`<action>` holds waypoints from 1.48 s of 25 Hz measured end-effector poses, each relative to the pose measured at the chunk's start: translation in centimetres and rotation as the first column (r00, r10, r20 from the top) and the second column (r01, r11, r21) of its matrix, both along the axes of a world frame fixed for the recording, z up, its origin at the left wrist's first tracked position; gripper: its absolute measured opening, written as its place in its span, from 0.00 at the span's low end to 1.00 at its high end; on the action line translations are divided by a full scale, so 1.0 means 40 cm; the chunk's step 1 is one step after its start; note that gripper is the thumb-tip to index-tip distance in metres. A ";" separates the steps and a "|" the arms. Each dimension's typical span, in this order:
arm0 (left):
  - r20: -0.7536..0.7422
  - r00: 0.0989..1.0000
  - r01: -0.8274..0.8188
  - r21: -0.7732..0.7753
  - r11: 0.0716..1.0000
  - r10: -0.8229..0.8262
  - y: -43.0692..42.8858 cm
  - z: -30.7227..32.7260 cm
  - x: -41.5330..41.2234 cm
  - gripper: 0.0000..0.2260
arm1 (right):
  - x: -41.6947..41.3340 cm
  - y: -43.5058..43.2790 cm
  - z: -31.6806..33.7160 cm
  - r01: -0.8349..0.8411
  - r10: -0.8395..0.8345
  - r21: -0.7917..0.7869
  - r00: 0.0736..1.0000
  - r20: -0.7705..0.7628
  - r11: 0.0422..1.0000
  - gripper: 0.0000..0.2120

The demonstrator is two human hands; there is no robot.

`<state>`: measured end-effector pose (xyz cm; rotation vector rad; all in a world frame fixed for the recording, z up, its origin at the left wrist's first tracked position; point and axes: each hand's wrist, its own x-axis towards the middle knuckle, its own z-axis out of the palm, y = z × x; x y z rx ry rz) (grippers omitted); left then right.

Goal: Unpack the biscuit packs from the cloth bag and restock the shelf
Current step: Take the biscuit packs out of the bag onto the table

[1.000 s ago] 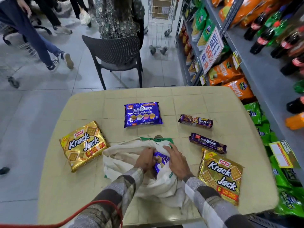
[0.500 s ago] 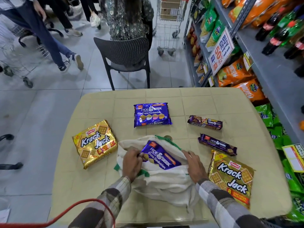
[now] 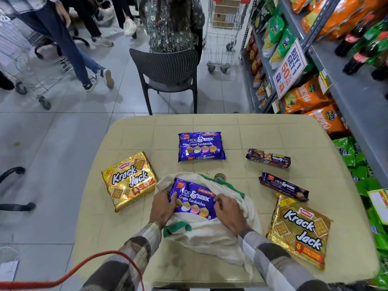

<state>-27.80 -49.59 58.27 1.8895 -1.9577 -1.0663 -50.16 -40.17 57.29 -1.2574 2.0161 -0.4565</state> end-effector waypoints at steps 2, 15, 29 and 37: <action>-0.002 1.000 0.011 0.062 0.998 -0.011 -0.007 -0.002 -0.005 0.15 | 0.025 -0.017 -0.016 0.223 -0.230 0.126 0.972 0.047 0.967 0.12; 0.179 0.984 -0.012 0.110 0.994 -0.008 -0.031 0.070 -0.070 0.11 | 0.053 -0.060 -0.005 0.402 -0.469 0.348 0.874 0.130 0.847 0.19; 0.212 0.971 -0.135 0.096 0.986 0.112 -0.047 0.250 0.053 0.11 | 0.088 -0.188 0.270 0.143 -0.154 0.337 0.988 0.007 0.931 0.24; 0.216 0.898 -0.399 0.027 0.917 0.384 0.012 0.232 0.275 0.11 | 0.291 -0.228 0.299 -0.191 0.196 0.299 0.981 0.013 0.935 0.15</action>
